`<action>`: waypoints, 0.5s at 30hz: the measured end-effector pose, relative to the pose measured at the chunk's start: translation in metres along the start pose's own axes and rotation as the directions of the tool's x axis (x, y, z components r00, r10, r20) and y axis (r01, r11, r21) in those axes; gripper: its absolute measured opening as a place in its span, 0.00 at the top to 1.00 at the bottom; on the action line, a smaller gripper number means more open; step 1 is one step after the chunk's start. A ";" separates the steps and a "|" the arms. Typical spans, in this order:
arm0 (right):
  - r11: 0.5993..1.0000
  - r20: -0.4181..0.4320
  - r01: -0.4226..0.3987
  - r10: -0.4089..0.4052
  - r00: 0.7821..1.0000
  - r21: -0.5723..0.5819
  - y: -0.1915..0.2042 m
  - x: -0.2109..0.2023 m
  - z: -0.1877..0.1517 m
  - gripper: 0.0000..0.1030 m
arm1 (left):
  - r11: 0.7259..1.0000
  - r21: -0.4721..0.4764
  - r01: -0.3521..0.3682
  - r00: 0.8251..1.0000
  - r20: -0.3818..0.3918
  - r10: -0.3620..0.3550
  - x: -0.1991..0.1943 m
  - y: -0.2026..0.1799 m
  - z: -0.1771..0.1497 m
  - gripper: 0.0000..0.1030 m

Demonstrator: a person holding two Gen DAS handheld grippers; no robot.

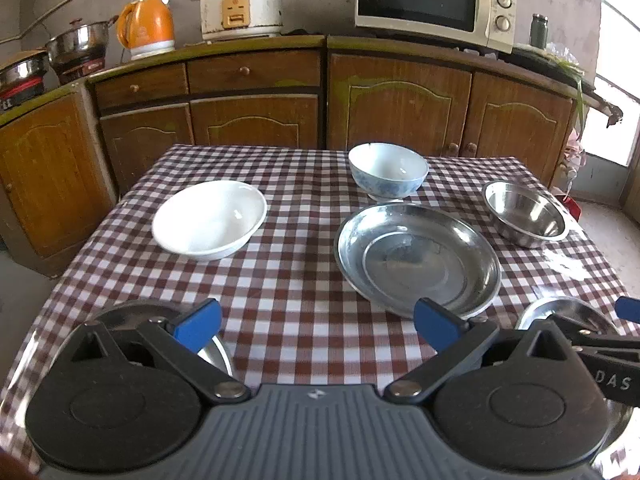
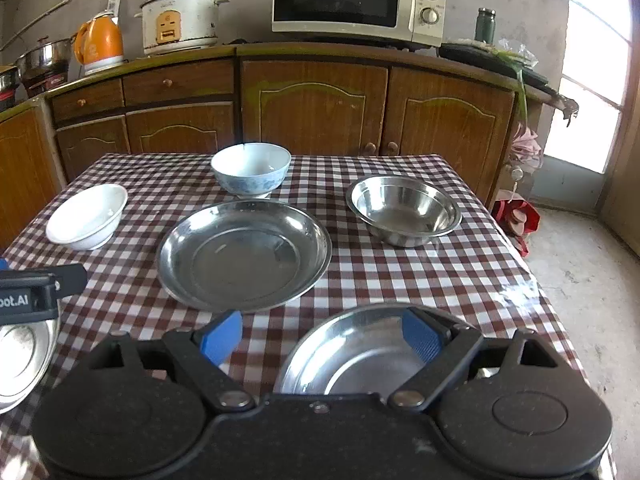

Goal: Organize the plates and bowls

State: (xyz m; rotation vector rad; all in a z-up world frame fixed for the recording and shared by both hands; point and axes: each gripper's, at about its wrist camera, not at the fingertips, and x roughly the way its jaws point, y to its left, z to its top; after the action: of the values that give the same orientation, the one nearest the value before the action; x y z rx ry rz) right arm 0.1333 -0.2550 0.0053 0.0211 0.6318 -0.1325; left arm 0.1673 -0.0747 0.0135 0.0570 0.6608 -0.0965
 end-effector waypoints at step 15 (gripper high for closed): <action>1.000 -0.004 -0.030 0.030 1.000 0.005 -0.012 0.072 0.037 0.00 | 1.000 0.007 0.003 1.000 -0.031 -0.002 0.071 0.001 0.026 0.00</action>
State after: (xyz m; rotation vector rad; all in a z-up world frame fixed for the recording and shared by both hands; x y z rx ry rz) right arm 0.2113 -0.2774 -0.0067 0.0356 0.6350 -0.1046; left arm 0.2393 -0.0814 -0.0102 0.0643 0.6920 -0.1005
